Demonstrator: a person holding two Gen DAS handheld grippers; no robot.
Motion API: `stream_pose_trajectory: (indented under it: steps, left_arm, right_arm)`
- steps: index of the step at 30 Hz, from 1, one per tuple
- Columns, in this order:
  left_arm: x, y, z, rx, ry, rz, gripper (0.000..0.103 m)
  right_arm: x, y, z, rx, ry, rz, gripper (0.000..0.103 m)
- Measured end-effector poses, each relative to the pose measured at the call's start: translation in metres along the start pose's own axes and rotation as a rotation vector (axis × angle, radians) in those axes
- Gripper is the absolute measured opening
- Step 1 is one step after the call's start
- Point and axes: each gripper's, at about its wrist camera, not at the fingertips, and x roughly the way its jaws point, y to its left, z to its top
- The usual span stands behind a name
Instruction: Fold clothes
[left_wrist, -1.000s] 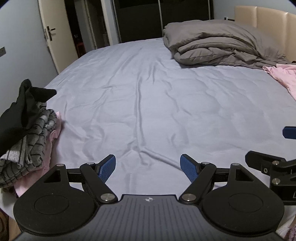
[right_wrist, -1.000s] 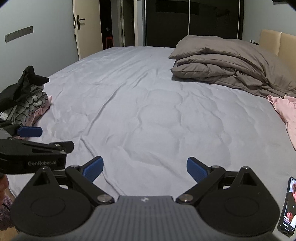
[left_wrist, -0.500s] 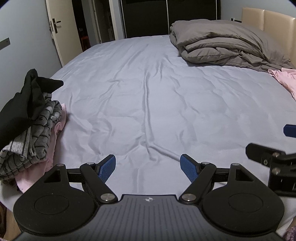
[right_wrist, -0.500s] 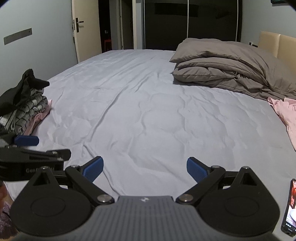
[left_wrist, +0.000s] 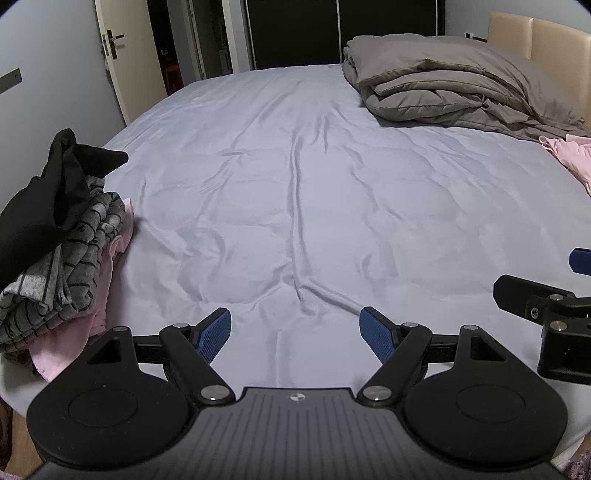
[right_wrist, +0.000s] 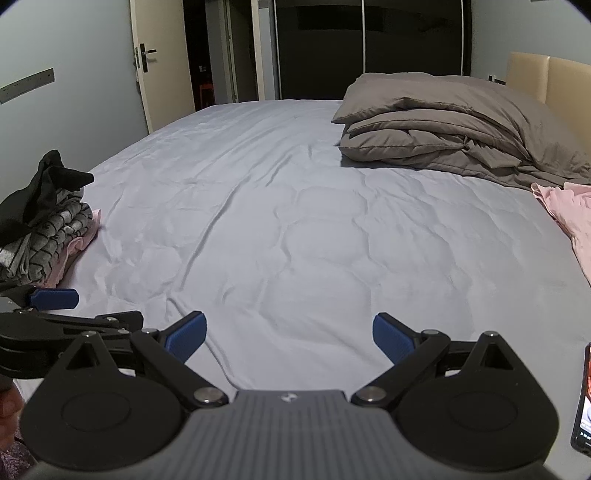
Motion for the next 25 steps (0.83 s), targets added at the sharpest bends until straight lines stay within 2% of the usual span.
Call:
stream_pose_trajectory:
  steps: [14,25]
  left_arm:
    - [0.0012,-0.0061,-0.0001,0.014,0.009,0.004,0.076]
    - [-0.0026,-0.0029,-0.0005,0.004,-0.022,0.000,0.076]
  right_arm:
    - [0.0001,-0.0030,-0.0021,0.025,0.007,0.005,0.098]
    - [0.0046,-0.0030,-0.0053,0.023,0.024,0.003,0.098]
